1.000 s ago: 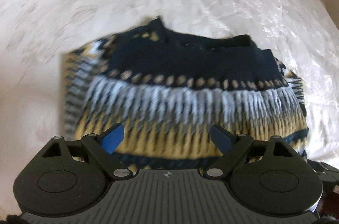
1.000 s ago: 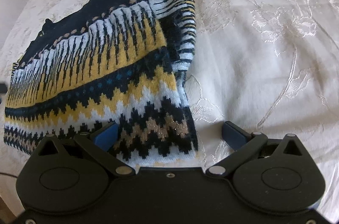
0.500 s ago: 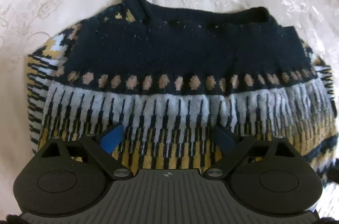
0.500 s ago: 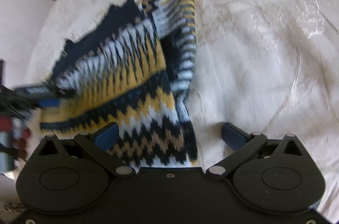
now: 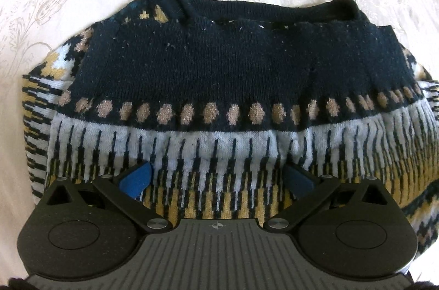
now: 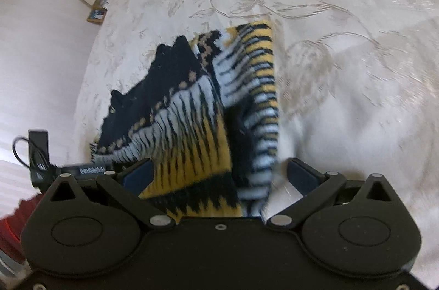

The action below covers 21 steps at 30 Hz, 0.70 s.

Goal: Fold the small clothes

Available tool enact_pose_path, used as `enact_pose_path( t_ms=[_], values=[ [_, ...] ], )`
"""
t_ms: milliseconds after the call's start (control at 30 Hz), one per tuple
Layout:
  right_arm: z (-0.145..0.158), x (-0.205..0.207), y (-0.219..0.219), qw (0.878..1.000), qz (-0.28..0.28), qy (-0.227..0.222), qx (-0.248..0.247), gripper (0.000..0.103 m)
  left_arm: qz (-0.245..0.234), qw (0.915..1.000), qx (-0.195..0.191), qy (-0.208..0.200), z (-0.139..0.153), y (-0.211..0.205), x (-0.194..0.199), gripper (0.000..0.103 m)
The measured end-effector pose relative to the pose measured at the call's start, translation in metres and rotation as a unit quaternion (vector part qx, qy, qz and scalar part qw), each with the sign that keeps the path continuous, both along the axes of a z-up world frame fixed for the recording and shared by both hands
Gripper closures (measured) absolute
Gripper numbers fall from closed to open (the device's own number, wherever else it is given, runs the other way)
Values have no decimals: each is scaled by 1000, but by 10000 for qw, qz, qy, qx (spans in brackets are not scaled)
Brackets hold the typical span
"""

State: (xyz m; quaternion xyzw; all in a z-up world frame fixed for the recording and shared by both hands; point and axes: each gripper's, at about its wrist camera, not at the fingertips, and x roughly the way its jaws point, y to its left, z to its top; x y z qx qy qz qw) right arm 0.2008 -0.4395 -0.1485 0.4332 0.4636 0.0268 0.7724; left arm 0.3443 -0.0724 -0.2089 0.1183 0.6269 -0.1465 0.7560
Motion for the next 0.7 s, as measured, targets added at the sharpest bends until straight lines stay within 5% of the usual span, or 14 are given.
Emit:
enact_pose_path(
  t_ms=[267, 467, 700],
  values=[
    [-8, 33, 7, 9997, 93, -37, 237, 0, 96, 9999, -71, 39, 5, 2, 2, 0],
    [-12, 32, 10, 9994, 75, -145, 302, 0, 210, 9992, -281, -209, 23, 1, 22, 1],
    [-12, 28, 4, 9991, 65, -185, 371, 0, 343, 9991, -172, -185, 12, -12, 55, 0]
  ],
)
